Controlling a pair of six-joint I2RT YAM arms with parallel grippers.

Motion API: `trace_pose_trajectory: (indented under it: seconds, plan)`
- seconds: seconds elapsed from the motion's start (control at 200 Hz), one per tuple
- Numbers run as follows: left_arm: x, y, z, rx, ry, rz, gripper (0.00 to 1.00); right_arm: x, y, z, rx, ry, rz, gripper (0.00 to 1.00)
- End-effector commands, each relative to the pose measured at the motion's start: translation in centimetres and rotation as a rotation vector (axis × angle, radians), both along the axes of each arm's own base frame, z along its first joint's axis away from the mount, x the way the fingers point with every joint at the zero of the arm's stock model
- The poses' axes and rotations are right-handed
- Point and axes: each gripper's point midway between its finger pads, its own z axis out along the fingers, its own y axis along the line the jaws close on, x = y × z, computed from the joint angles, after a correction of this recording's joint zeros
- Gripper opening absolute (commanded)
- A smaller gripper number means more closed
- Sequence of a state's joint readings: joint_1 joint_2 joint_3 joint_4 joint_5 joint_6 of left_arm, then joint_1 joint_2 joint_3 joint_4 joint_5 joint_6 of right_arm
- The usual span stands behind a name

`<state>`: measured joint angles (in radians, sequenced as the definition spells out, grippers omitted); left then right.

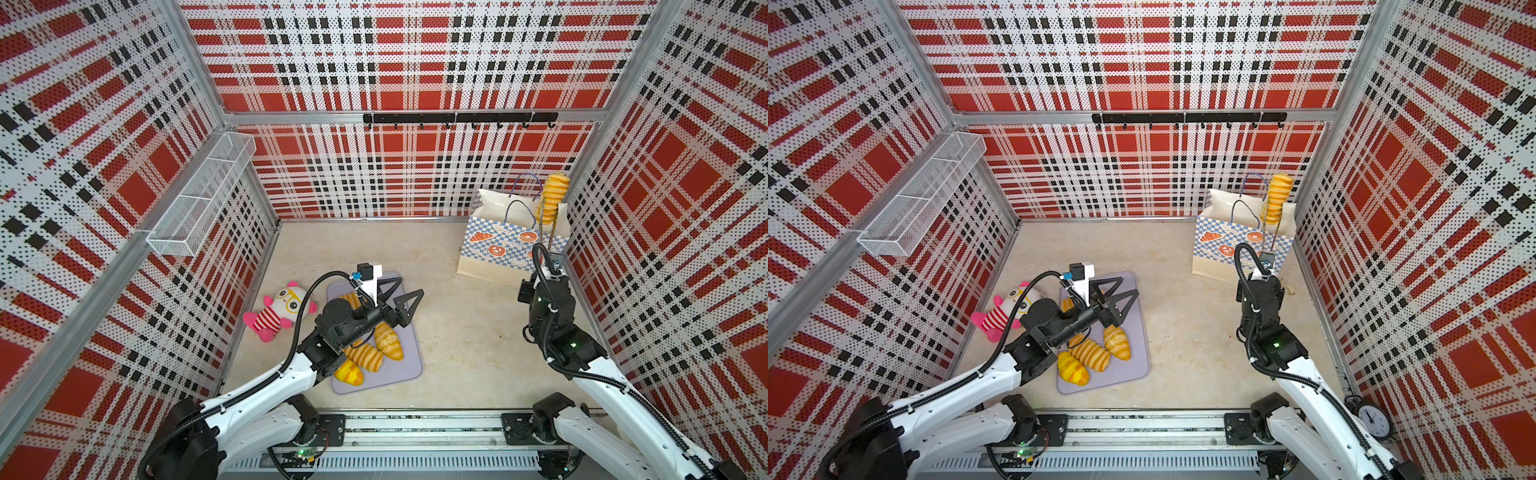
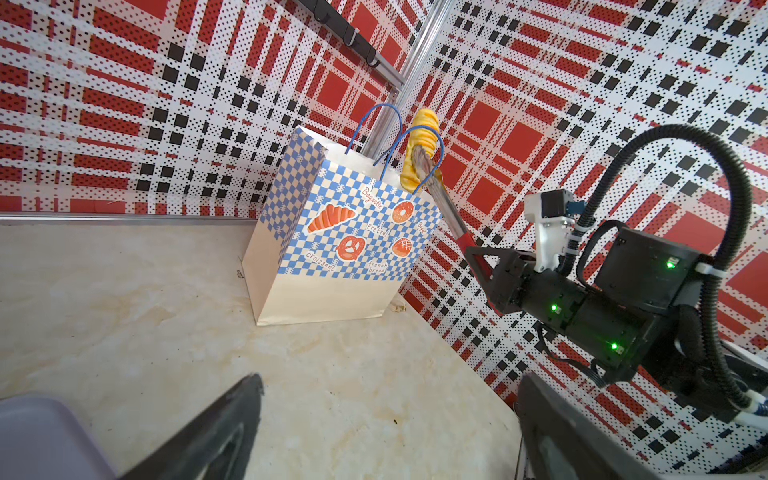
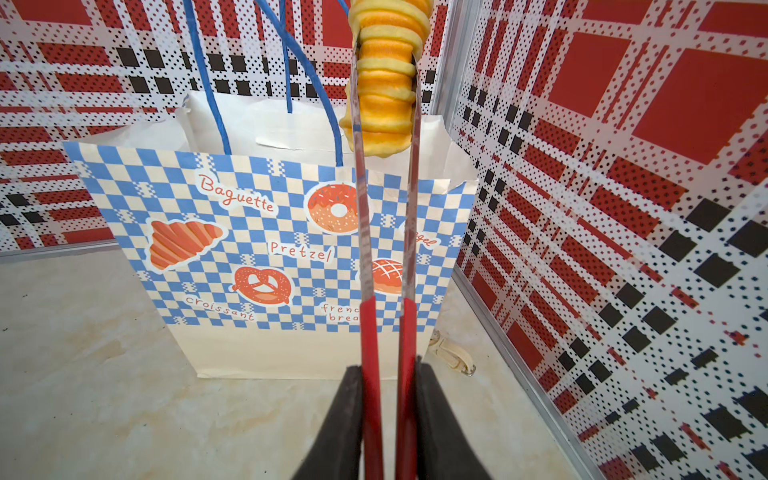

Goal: Place the fake bread into the paper bag
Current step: 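Lower the tongs into the bag and open them to release the roll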

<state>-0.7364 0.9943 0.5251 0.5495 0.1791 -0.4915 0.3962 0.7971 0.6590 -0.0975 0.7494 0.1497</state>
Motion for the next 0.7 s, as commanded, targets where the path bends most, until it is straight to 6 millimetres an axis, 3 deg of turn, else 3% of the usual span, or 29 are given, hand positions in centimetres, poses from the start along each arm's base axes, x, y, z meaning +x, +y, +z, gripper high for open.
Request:
trace_pose_trajectory:
  seconds: [0.0,0.696]
  plan:
    - [-0.22,-0.11,-0.07,0.004,-0.023,-0.005,0.98,-0.16,-0.68,2.47,0.043,-0.105,-0.037,0.25]
    - [-0.35,0.16,-0.01,0.001,-0.028,0.001,0.98,0.21,-0.46,2.28,0.047,-0.087,-0.023,0.37]
